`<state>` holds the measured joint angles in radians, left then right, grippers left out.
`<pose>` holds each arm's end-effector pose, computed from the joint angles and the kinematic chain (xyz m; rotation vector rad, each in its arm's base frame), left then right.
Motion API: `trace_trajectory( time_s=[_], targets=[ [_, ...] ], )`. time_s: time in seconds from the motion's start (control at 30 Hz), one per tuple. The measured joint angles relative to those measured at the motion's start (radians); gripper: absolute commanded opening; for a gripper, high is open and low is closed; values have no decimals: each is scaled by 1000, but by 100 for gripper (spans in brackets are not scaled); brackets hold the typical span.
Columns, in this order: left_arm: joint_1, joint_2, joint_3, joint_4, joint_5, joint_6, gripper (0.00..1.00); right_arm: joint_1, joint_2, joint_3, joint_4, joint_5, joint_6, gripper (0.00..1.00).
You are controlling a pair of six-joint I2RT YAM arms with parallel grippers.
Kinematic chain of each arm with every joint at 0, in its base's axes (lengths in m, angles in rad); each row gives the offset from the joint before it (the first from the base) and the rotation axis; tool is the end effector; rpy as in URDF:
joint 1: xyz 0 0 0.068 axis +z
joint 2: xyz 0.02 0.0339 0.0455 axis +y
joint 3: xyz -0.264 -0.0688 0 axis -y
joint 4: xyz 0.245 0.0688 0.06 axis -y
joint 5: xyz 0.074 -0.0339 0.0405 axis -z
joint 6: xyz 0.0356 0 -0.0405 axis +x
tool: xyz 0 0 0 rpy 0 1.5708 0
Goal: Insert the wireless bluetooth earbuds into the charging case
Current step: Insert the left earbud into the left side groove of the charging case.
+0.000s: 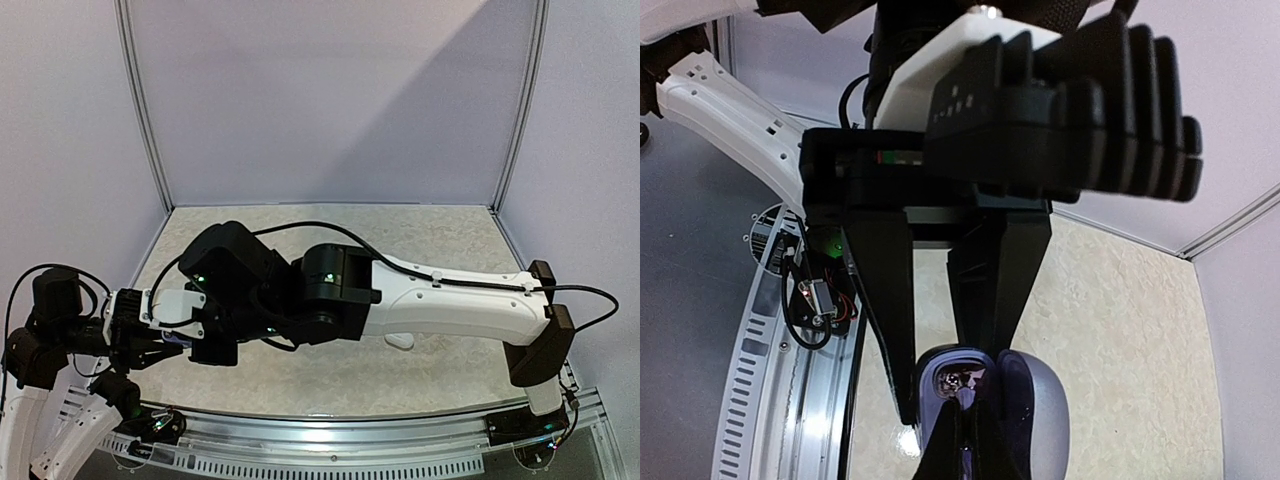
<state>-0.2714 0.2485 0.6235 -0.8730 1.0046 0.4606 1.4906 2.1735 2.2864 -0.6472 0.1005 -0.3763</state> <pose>0.0419 -0.0429 0.2795 1.2156 1.4982 -0.8999 0.0437 0.4986 0.3625 -1.6928 1.3302 0.5570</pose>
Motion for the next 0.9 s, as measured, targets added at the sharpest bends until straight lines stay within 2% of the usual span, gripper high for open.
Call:
trace_trajectory(
  time_s=[0.07,0.23,0.33,0.47,0.57,0.9],
  targets=[
    [0,0,0,0,0,0,0,0,3,0,0,0,-2,0],
    [0,0,0,0,0,0,0,0,4,0,-2,4,-1,21],
    [0,0,0,-2,-3,0,0,-1,5,0,-5,20,-3,26],
    [0,0,0,0,-6,0,0,0,5,0,-11,21,1,27],
    [0,0,0,1,-6,0,0,0,5,0,-11,21,6,23],
    [0,0,0,5,0,0,0,-1,2,-9,39,-18,24,28]
  ],
)
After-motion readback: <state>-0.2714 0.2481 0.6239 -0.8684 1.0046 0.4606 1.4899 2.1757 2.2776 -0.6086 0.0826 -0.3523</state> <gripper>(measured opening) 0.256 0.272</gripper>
